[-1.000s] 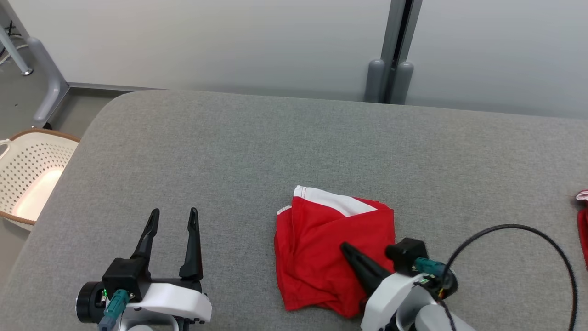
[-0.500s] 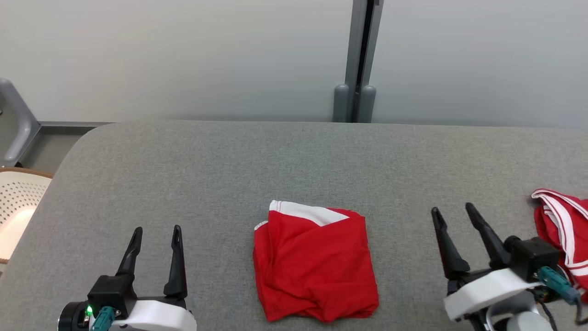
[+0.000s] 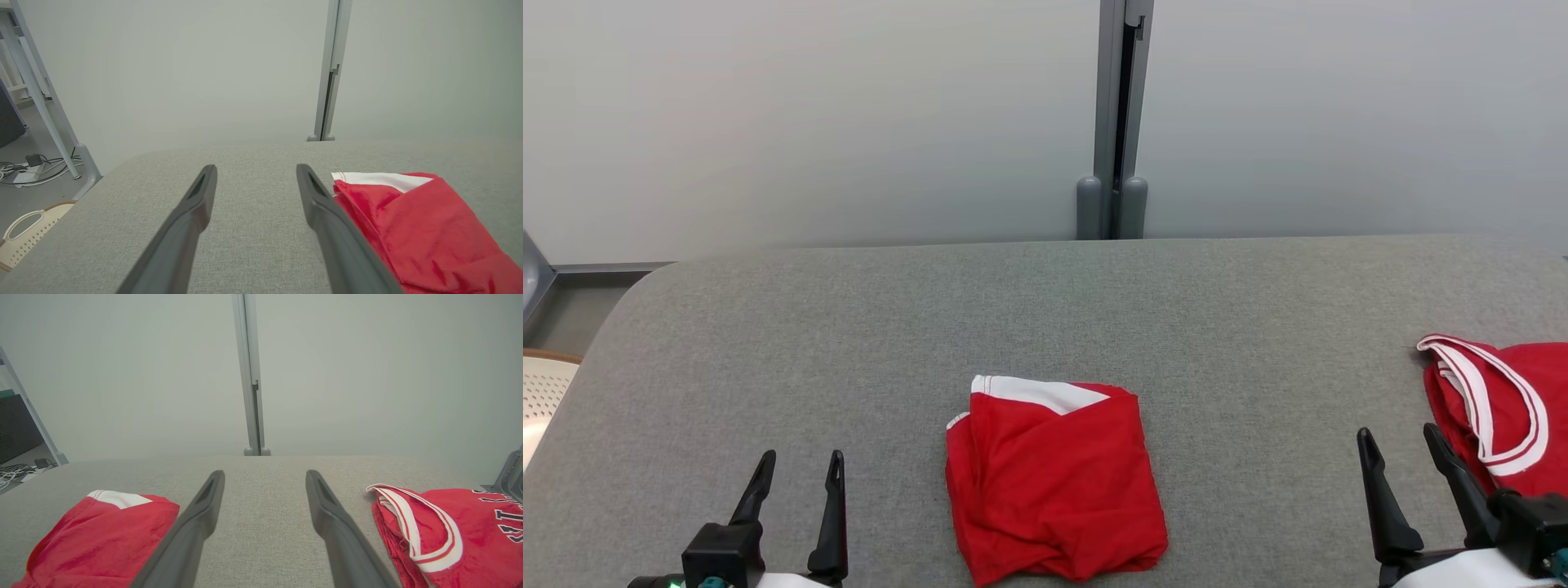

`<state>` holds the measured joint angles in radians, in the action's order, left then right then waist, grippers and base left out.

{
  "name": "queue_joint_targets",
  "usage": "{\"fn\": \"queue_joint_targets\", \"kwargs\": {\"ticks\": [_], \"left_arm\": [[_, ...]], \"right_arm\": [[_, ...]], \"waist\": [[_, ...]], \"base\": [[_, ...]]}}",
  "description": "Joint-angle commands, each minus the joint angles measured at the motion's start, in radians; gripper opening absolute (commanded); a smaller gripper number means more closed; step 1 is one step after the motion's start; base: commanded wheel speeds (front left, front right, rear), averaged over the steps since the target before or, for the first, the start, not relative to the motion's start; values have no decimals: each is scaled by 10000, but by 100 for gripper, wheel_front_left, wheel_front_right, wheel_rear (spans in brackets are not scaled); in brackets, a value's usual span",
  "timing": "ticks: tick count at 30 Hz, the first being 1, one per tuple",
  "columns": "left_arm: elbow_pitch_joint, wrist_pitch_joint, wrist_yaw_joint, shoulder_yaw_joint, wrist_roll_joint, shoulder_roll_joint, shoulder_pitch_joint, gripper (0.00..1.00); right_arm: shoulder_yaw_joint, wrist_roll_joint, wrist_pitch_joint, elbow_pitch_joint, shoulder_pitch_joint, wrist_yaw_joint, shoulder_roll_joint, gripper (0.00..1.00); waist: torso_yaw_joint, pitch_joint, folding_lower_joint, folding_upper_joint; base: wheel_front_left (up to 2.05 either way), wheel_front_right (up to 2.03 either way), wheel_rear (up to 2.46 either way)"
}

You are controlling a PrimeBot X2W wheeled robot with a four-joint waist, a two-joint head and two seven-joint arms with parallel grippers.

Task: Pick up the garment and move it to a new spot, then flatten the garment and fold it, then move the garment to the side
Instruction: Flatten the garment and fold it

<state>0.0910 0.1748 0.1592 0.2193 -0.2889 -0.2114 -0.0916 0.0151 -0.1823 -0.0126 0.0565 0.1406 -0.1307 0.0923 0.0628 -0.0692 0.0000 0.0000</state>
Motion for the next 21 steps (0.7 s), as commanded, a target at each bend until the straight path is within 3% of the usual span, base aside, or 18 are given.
{"fn": "queue_joint_targets", "kwargs": {"ticks": [1, 21], "left_arm": [[-61, -36, -5, -14, 40, -72, -83, 100], [-305, -379, 130, 194, -124, -243, -635, 100]], "right_arm": [[-34, -12, -37, 85, 99, 1, -11, 100], [-126, 146, -524, 568, 781, 1, -271, 100]], "waist": [[-59, -37, 0, 0], [-102, -370, 0, 0]], "base": [[0, 0, 0], [0, 0, 0]]}}
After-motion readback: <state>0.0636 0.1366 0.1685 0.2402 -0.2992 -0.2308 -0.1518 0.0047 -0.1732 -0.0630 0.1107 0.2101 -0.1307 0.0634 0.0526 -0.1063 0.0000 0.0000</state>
